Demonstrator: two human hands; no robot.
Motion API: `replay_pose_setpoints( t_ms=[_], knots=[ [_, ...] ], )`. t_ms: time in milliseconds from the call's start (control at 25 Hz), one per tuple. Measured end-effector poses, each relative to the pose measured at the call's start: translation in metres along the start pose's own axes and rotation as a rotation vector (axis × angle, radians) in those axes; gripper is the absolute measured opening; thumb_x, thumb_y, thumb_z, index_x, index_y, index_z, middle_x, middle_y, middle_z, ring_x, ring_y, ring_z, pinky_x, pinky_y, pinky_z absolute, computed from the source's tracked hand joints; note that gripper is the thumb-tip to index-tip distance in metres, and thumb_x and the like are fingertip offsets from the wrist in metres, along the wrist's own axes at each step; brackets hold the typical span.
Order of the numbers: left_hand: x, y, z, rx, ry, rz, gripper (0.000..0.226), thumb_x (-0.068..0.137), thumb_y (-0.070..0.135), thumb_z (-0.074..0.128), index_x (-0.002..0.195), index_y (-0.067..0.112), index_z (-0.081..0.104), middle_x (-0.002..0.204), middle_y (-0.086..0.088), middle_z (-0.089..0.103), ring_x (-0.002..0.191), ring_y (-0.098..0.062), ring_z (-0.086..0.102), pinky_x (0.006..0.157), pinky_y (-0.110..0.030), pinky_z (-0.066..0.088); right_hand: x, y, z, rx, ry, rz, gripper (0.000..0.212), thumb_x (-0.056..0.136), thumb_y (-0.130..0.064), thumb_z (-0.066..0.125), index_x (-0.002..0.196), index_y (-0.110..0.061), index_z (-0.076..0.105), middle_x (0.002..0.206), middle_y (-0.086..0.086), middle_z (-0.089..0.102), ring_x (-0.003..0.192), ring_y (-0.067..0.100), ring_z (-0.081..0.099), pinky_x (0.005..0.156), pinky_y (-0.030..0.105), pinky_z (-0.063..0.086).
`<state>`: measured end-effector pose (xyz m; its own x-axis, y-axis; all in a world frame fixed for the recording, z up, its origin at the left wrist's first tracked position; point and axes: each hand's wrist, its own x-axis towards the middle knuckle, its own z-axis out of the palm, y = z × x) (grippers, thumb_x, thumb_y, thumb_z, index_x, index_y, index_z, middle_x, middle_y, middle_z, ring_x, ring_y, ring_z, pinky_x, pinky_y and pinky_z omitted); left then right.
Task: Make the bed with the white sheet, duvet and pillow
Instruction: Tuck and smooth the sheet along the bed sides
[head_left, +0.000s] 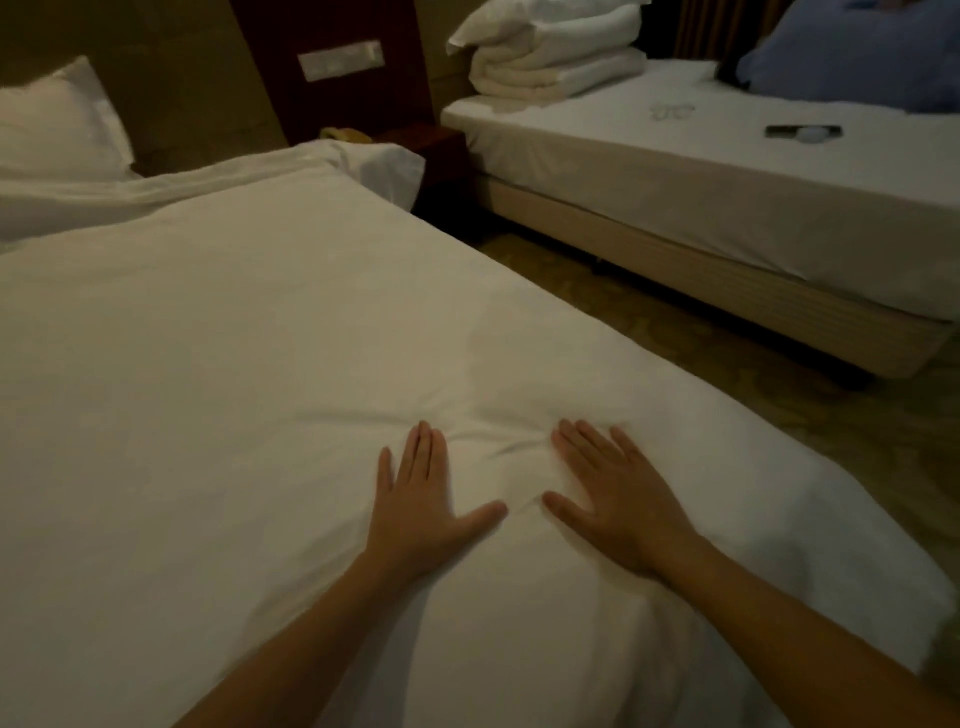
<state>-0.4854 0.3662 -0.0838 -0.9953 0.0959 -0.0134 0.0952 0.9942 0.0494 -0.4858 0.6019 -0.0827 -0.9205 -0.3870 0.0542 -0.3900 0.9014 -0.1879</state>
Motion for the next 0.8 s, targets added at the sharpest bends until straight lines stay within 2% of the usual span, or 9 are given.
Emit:
replay_pose_setpoints(
  t_ms=[120,200,360,440,520,600,720,800],
  knots=[
    [0.026,0.009,0.004,0.019,0.015,0.067,0.131,0.055,0.094,0.006,0.152,0.007,0.0,0.16,-0.007,-0.008,0.145,-0.014,-0.015,0.115,-0.042,-0.013,0.003,0.006,-0.005,0.019,-0.052,-0.028,0.077,0.083,-0.07,0.0,0.147,-0.03,-0.014,0.151,-0.016,-0.02,0.139,-0.003,-0.02,0.114,0.025,-0.015],
    [0.06,0.037,0.005,-0.022,-0.003,0.124,0.132,0.055,0.095,0.008,0.151,0.006,-0.003,0.159,-0.008,-0.01,0.145,-0.016,-0.016,0.116,-0.044,-0.012,0.009,0.031,-0.011,-0.002,-0.076,-0.006,0.074,0.084,-0.071,0.001,0.147,-0.034,-0.013,0.152,-0.018,-0.019,0.14,-0.004,-0.018,0.113,0.023,-0.015],
    [0.13,0.12,-0.004,-0.097,-0.12,0.26,0.117,0.072,0.089,0.024,0.151,0.006,-0.005,0.159,-0.01,-0.012,0.145,-0.021,-0.015,0.115,-0.048,-0.011,0.023,0.113,-0.026,-0.048,-0.032,0.319,0.096,0.073,-0.076,-0.009,0.152,-0.023,0.004,0.158,-0.006,-0.001,0.146,0.01,-0.002,0.114,0.029,-0.003],
    [0.132,0.139,-0.007,-0.103,-0.152,0.337,0.111,0.077,0.085,0.027,0.151,0.008,-0.004,0.159,-0.008,-0.01,0.146,-0.021,-0.013,0.117,-0.048,-0.008,0.012,0.122,-0.034,-0.092,-0.008,0.415,0.096,0.072,-0.072,-0.013,0.152,-0.021,0.005,0.159,-0.002,0.0,0.146,0.012,-0.003,0.113,0.03,-0.005],
    [0.111,0.128,-0.007,-0.126,-0.168,0.368,0.11,0.076,0.086,0.024,0.152,0.011,-0.004,0.16,-0.006,-0.01,0.146,-0.019,-0.012,0.117,-0.045,-0.007,-0.012,0.088,-0.031,-0.049,-0.009,0.31,0.089,0.072,-0.072,-0.016,0.148,-0.026,-0.007,0.154,-0.009,-0.014,0.141,0.005,-0.015,0.111,0.026,-0.014],
    [0.076,0.093,-0.009,-0.097,-0.136,0.322,0.122,0.062,0.094,0.011,0.152,0.013,-0.005,0.16,-0.003,-0.011,0.146,-0.016,-0.013,0.117,-0.042,-0.008,-0.034,0.037,-0.023,0.033,-0.086,0.118,0.084,0.072,-0.076,-0.02,0.142,-0.03,-0.018,0.148,-0.014,-0.023,0.138,0.002,-0.024,0.11,0.023,-0.022],
    [0.015,0.042,-0.023,-0.037,-0.163,0.182,0.143,0.036,0.098,-0.016,0.151,0.014,-0.009,0.157,0.0,-0.019,0.144,-0.012,-0.018,0.117,-0.039,-0.008,-0.044,0.039,-0.019,0.044,-0.095,-0.057,0.083,0.076,-0.073,-0.018,0.144,-0.026,-0.01,0.15,-0.012,-0.015,0.145,0.008,-0.01,0.111,0.024,-0.018],
    [-0.031,0.042,-0.024,-0.034,-0.186,0.097,0.14,0.036,0.097,-0.02,0.15,0.015,-0.014,0.153,0.003,-0.027,0.141,-0.009,-0.024,0.116,-0.038,-0.011,-0.041,0.091,-0.022,0.026,-0.081,-0.002,0.095,0.072,-0.078,-0.022,0.147,-0.024,-0.005,0.151,-0.009,-0.01,0.146,0.012,-0.003,0.114,0.027,-0.011]
  ],
)
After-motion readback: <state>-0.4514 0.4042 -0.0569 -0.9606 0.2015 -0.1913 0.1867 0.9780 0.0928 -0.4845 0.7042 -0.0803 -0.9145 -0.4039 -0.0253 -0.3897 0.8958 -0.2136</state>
